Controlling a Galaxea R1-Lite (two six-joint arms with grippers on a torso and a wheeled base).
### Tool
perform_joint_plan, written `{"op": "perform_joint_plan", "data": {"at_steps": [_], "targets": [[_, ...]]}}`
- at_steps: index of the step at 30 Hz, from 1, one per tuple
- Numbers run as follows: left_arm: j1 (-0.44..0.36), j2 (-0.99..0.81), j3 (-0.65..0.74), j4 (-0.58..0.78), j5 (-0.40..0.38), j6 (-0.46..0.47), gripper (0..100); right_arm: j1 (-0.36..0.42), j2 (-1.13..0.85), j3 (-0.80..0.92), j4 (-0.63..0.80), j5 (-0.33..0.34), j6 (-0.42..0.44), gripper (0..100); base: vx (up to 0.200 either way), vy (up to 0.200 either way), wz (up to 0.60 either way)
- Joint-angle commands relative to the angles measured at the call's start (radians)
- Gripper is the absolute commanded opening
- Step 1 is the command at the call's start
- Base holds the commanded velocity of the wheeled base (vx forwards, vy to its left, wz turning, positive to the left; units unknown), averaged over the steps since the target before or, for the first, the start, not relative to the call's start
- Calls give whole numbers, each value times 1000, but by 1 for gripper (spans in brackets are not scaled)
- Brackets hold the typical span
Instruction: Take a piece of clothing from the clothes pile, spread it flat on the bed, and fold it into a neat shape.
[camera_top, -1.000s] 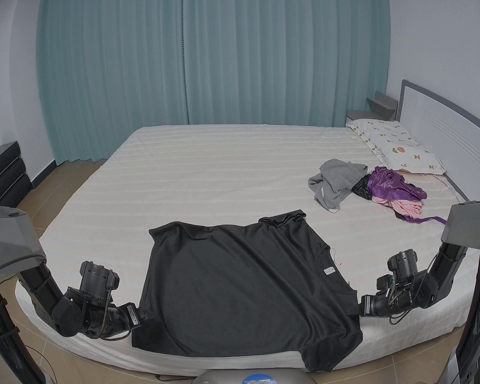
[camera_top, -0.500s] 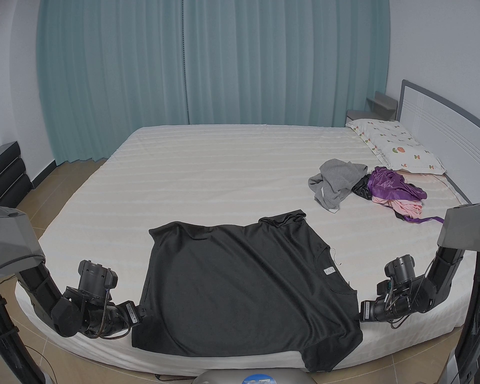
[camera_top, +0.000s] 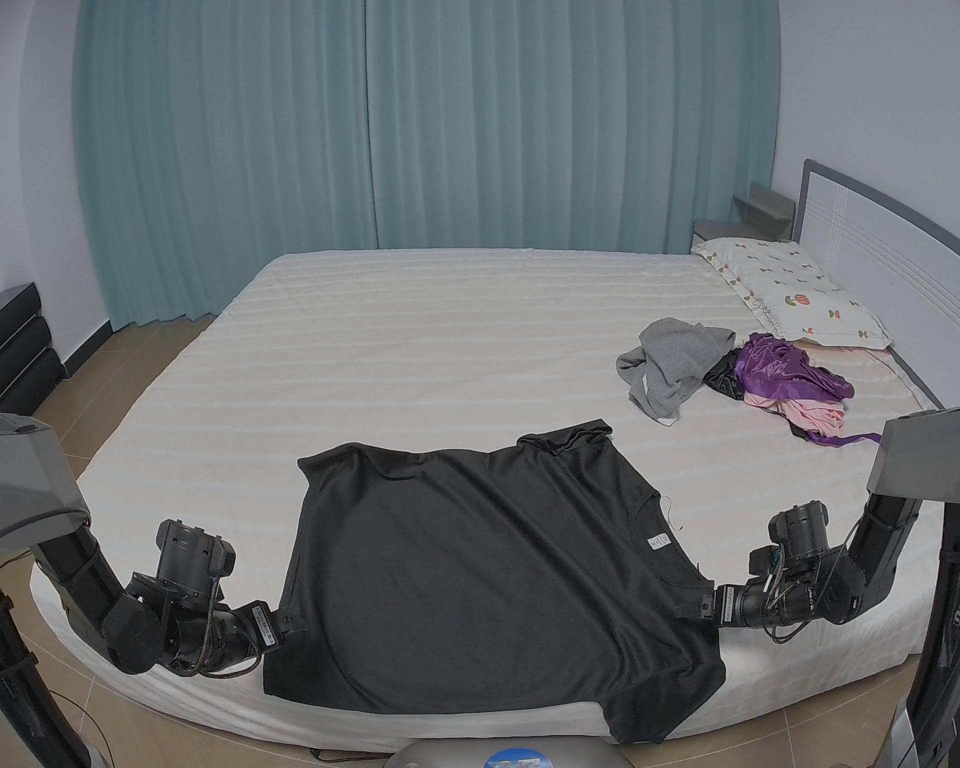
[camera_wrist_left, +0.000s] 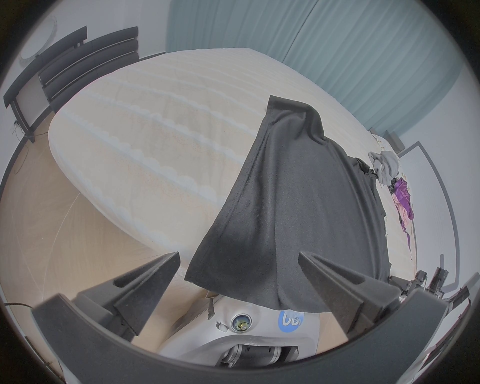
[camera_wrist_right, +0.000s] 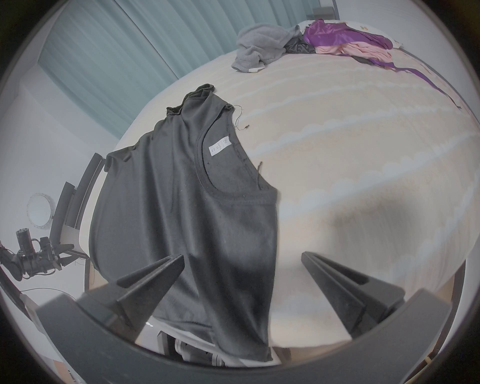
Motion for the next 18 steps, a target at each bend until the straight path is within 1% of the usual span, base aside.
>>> {"op": "perform_joint_plan", "data": {"at_steps": [1, 6, 9, 11, 12, 15, 18], "targets": [[0, 4, -2, 0, 0, -1, 100, 7, 47, -24, -2, -5, 0, 0, 0, 0, 0], [2, 4, -2, 0, 0, -1, 100, 8, 47, -26, 1, -18, 3, 0, 0, 0, 0], [2, 6, 0, 0, 0, -1, 100, 10, 41, -23, 4, -35, 52, 0, 0, 0, 0], [2, 9, 0, 0, 0, -1, 100, 13, 34, -26, 4, -38, 112, 0, 0, 0, 0], [2, 7, 1, 0, 0, -1, 100, 11, 34, -24, 0, -38, 127, 0, 0, 0, 0], [2, 4, 3, 0, 0, -1, 100, 10, 26, -12, -7, -38, 146, 0, 0, 0, 0], [2, 2, 5, 0, 0, -1, 100, 2, -14, 23, -5, -25, 153, 0, 0, 0, 0]]}}
